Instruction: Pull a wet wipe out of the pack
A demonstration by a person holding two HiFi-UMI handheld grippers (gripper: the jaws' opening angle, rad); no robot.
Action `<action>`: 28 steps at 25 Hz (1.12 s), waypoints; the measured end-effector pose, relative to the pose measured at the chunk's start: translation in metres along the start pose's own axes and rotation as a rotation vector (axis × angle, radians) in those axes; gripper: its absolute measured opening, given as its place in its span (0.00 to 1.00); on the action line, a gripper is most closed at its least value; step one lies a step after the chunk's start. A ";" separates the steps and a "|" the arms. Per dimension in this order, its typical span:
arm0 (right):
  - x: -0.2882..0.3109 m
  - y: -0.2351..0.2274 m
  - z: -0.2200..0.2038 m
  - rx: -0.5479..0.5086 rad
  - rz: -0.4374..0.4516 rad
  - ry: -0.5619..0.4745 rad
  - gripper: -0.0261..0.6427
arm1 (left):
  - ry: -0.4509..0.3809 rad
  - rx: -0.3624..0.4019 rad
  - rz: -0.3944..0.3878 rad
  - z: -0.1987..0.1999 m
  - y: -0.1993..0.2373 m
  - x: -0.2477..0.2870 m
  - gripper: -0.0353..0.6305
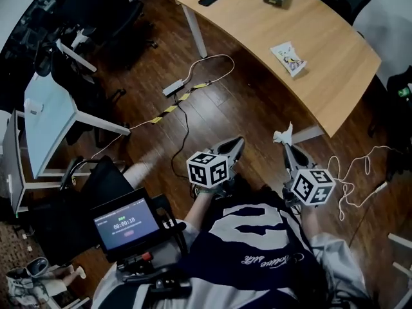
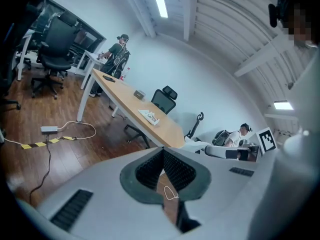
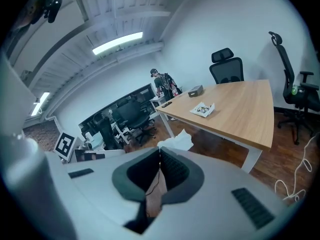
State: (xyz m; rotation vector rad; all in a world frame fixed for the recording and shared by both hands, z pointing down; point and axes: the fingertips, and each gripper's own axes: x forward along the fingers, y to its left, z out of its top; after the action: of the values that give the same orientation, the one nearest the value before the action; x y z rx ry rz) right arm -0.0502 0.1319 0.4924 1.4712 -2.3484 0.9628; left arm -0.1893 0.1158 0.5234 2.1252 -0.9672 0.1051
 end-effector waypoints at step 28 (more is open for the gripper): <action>-0.087 -0.068 -0.019 -0.002 0.039 -0.022 0.04 | 0.020 0.092 0.000 -0.045 -0.117 0.036 0.06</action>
State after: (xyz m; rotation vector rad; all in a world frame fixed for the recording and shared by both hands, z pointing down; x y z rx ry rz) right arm 0.0477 0.1873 0.4922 1.4480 -2.4008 0.9587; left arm -0.0753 0.1728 0.4948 2.2043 -0.9671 0.1729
